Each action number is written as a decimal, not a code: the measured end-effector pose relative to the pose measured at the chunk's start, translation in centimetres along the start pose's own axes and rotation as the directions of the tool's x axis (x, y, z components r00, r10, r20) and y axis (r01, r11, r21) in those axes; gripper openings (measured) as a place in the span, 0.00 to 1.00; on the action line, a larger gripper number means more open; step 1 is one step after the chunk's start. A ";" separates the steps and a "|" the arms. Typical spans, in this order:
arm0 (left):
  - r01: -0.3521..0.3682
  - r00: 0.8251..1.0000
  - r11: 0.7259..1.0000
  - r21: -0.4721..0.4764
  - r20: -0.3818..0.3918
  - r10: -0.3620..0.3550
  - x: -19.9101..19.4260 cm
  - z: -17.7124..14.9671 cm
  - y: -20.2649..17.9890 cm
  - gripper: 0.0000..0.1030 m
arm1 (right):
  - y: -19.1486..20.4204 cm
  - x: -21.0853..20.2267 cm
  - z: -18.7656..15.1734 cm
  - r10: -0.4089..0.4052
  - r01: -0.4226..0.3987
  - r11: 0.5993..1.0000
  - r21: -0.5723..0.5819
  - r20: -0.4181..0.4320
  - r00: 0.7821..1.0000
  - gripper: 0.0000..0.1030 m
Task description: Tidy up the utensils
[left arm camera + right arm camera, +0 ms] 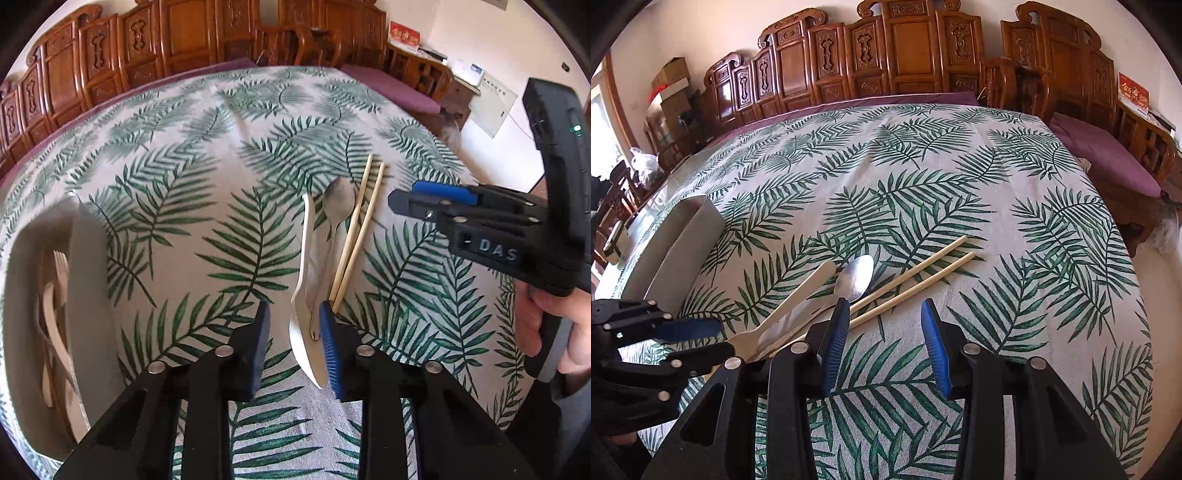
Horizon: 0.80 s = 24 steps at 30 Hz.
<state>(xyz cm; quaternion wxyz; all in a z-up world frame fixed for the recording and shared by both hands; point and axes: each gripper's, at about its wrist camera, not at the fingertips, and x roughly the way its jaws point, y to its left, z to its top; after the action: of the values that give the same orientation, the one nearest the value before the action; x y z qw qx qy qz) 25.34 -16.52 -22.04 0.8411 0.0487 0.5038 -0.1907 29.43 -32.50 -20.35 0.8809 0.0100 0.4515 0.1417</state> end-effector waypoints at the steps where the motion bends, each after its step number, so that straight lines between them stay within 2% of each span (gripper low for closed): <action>1: -0.003 1.000 1.000 -0.002 -0.005 0.003 0.2 -0.1 0.1 0.21 | 0.0 0.1 0.0 -0.002 0.002 1.000 0.003 0.000 1.000 0.42; 4: 0.003 1.000 1.000 -0.016 -0.014 -0.003 0.6 -0.2 0.4 0.18 | -0.3 0.2 0.0 -0.009 0.009 1.000 0.013 -0.004 1.000 0.42; 9: 0.003 1.000 1.000 -0.017 -0.013 -0.003 0.9 -0.2 0.6 0.02 | -0.8 0.4 0.1 -0.006 0.006 0.999 0.036 -0.002 1.000 0.42; 14: -0.016 1.000 0.999 -0.033 0.019 0.017 0.1 -0.3 1.4 0.02 | -0.7 0.8 0.4 0.010 -0.011 0.999 0.046 0.012 1.000 0.42; 19: -0.019 0.999 0.999 -0.043 0.044 0.021 -0.7 0.0 2.5 0.02 | -0.1 1.9 1.2 0.024 -0.025 0.999 0.032 0.039 0.999 0.47; 24: -0.015 0.999 0.999 -0.051 0.036 0.016 -0.5 0.0 3.2 0.02 | 0.7 3.9 1.7 0.016 -0.017 1.000 0.016 0.017 1.000 0.47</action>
<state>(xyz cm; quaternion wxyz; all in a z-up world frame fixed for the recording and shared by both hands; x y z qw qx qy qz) 26.27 -13.42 -21.97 0.8526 0.0280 0.4926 -0.1722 32.76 -30.58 -22.37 0.8833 0.0220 0.4452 0.1453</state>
